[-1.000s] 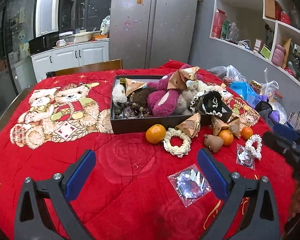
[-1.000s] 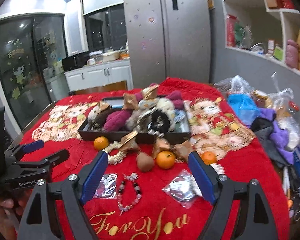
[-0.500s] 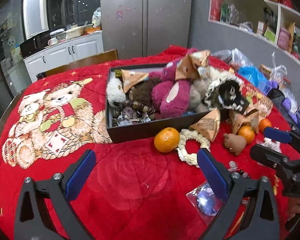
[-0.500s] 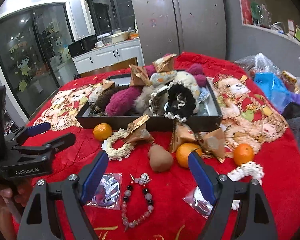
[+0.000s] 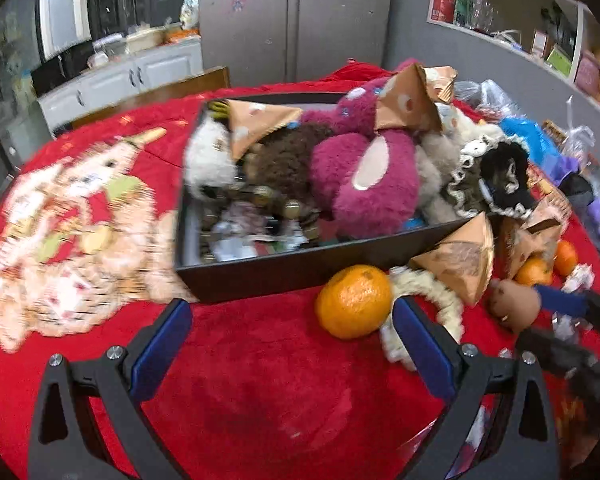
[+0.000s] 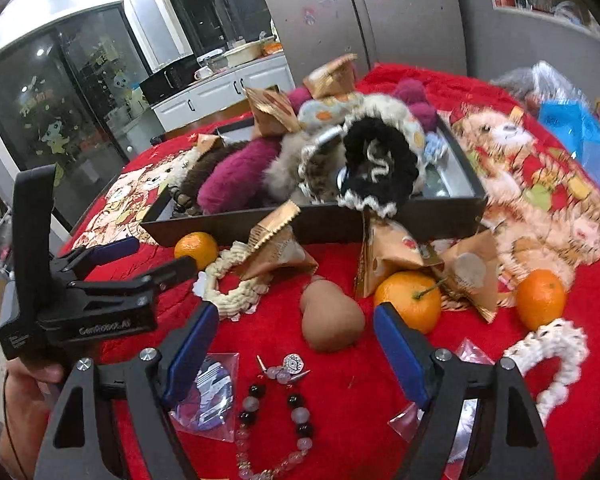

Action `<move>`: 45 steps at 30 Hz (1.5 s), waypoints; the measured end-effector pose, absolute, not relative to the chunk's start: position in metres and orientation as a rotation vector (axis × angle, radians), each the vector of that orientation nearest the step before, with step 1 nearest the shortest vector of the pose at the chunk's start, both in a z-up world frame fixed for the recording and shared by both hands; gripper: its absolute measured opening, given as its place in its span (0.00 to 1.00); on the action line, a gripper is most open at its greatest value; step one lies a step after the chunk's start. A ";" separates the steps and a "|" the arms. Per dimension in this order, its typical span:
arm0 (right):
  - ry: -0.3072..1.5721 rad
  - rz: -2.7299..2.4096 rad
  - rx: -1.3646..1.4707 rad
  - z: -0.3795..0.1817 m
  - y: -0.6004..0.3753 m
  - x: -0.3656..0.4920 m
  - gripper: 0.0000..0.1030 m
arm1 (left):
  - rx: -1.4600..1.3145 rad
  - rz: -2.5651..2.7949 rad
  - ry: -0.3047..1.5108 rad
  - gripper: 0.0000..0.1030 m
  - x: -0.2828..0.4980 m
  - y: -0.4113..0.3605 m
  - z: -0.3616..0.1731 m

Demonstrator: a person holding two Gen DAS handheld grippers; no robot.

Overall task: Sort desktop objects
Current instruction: 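Grasp the tangerine with left tool while right tool grasps the brown pear-shaped toy, then lift the tangerine with left tool while right tool lifts the pear-shaped toy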

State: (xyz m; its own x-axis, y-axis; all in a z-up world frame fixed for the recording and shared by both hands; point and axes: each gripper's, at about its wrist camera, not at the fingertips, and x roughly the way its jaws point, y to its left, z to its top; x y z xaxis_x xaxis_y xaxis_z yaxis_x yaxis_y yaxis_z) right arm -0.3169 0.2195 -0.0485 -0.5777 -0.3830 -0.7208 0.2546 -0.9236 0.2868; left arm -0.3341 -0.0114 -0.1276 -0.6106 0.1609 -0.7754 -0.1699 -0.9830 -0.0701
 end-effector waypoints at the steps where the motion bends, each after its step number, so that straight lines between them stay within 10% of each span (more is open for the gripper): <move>1: -0.228 -2.489 1.197 -0.051 0.220 -0.318 0.78 | -1.290 2.656 0.000 0.98 -0.338 -0.010 -0.130; 19: -0.083 -2.539 1.221 -0.069 0.204 -0.325 0.77 | -1.364 2.630 0.064 0.99 -0.357 0.001 -0.148; 23: -0.097 -2.541 1.216 -0.069 0.206 -0.325 0.75 | -1.349 2.659 0.041 0.89 -0.357 -0.005 -0.146; 28: -0.170 -2.590 1.218 -0.069 0.218 -0.325 0.37 | -1.319 2.699 -0.049 0.61 -0.347 -0.020 -0.140; 45: -0.160 -2.605 1.201 -0.066 0.219 -0.316 0.37 | -1.278 2.697 -0.053 0.48 -0.315 -0.029 -0.129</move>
